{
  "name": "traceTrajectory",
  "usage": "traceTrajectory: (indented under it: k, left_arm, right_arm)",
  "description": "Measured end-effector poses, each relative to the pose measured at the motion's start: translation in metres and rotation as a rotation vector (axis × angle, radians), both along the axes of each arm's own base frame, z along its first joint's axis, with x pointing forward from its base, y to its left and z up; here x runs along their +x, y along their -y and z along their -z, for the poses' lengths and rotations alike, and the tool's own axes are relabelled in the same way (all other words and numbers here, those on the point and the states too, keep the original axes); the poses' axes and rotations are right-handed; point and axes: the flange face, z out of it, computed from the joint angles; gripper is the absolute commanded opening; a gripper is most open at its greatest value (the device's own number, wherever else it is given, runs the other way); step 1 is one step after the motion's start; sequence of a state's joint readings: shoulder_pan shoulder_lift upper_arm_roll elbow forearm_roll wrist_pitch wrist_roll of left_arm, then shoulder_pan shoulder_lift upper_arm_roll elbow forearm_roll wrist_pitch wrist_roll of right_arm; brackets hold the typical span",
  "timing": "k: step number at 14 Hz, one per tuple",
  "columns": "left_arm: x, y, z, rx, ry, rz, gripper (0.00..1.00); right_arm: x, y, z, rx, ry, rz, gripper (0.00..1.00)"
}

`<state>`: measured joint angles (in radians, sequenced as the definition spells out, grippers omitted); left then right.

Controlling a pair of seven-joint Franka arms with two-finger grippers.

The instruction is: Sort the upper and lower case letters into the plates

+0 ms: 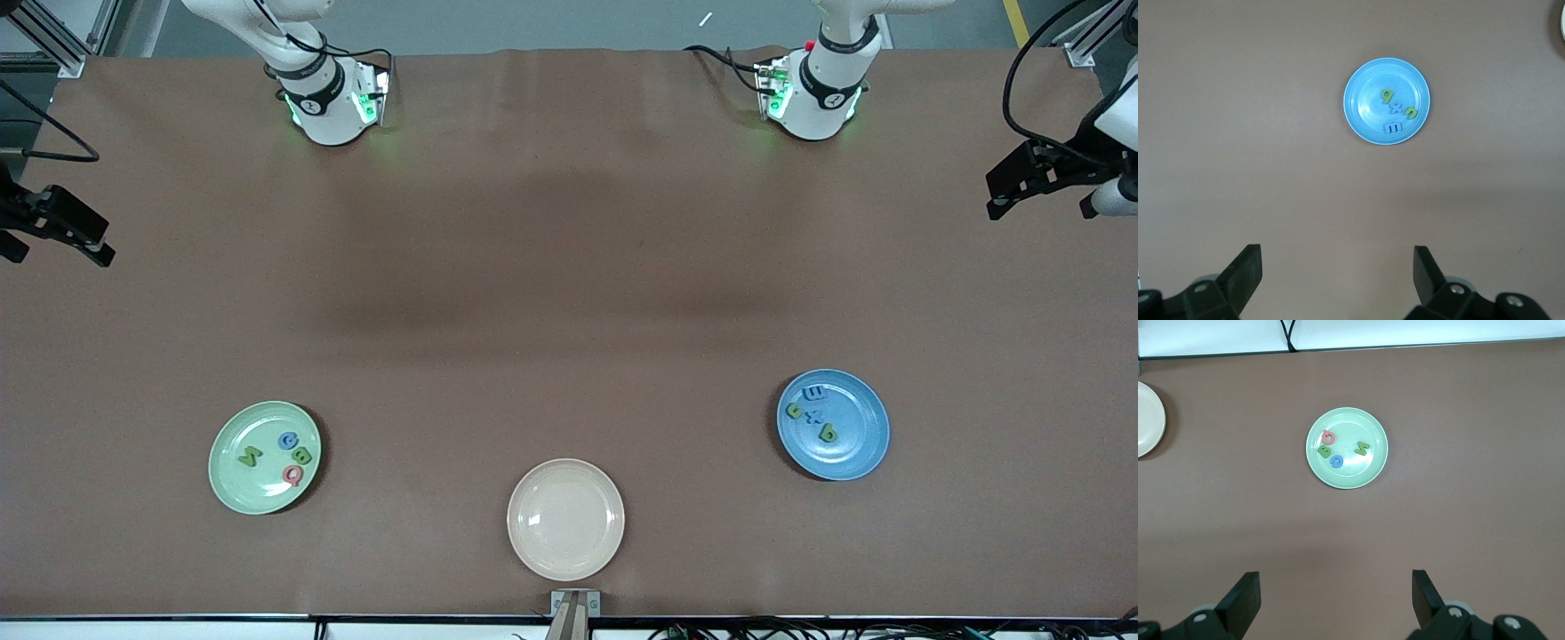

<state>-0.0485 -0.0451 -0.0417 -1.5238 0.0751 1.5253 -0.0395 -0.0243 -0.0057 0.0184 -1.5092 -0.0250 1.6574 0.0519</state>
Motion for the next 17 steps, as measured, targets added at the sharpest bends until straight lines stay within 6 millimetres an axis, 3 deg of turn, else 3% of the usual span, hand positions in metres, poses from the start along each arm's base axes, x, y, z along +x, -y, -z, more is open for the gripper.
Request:
traceTrajectory:
  k: [5, 9, 13, 17]
  left_arm:
    - [-0.004, 0.006, 0.003, -0.030, -0.012, 0.008, 1.00]
    - [-0.018, 0.013, 0.019, -0.088, -0.022, 0.014, 1.00]
    - [-0.022, 0.031, 0.027, -0.080, -0.022, 0.044, 1.00]
    - [-0.020, 0.016, 0.013, -0.075, 0.014, 0.017, 1.00]
  right_arm:
    - [0.000, 0.000, 0.000, 0.000, 0.000, 0.001, 1.00]
    - [0.001, 0.000, 0.001, 0.000, -0.001, 0.001, 1.00]
    - [0.003, 0.000, 0.004, 0.000, -0.006, 0.000, 1.00]
    - [0.003, 0.003, 0.001, 0.000, 0.001, 0.006, 1.00]
